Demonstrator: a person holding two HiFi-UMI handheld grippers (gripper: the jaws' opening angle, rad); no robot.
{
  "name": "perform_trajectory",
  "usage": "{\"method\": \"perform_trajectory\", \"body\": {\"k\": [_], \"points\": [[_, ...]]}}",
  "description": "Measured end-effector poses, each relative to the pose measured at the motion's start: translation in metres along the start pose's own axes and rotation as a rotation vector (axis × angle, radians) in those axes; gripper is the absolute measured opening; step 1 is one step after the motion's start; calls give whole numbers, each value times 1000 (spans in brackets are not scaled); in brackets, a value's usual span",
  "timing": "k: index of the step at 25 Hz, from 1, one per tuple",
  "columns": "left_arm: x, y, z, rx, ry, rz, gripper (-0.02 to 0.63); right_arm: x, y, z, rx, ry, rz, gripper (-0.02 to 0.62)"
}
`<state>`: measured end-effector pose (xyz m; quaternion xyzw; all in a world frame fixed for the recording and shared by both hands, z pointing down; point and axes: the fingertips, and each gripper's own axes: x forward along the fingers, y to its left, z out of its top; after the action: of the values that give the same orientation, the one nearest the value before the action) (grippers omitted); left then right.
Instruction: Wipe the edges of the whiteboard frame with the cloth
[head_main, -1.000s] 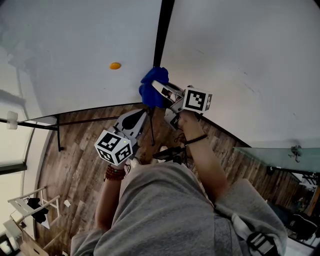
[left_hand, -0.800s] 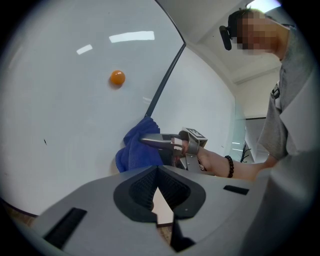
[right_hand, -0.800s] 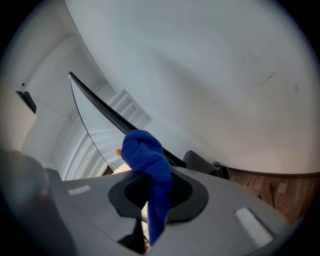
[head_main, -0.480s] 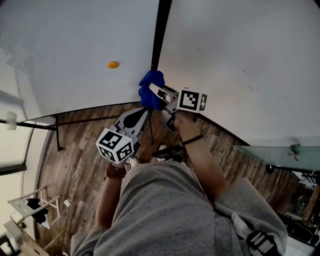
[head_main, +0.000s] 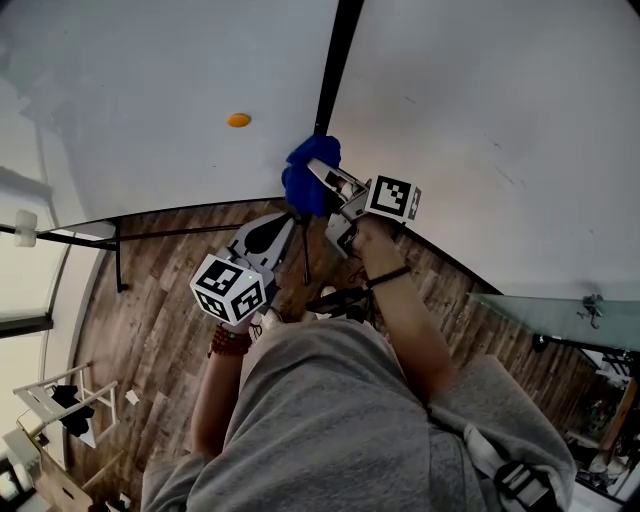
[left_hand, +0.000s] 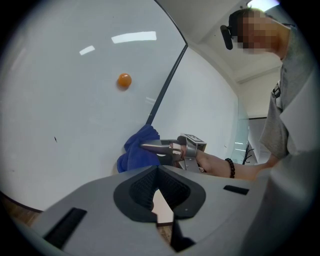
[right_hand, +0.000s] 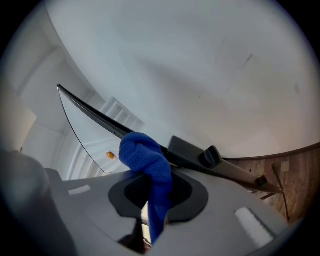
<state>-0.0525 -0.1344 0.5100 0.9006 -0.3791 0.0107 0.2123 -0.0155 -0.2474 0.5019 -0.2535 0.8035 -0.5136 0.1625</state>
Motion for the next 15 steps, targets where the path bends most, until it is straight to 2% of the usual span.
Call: {"method": "perform_trajectory", "body": {"k": [15], "points": [[3, -4, -3, 1, 6, -11, 8, 1, -8, -5, 17, 13, -6, 60]]}}
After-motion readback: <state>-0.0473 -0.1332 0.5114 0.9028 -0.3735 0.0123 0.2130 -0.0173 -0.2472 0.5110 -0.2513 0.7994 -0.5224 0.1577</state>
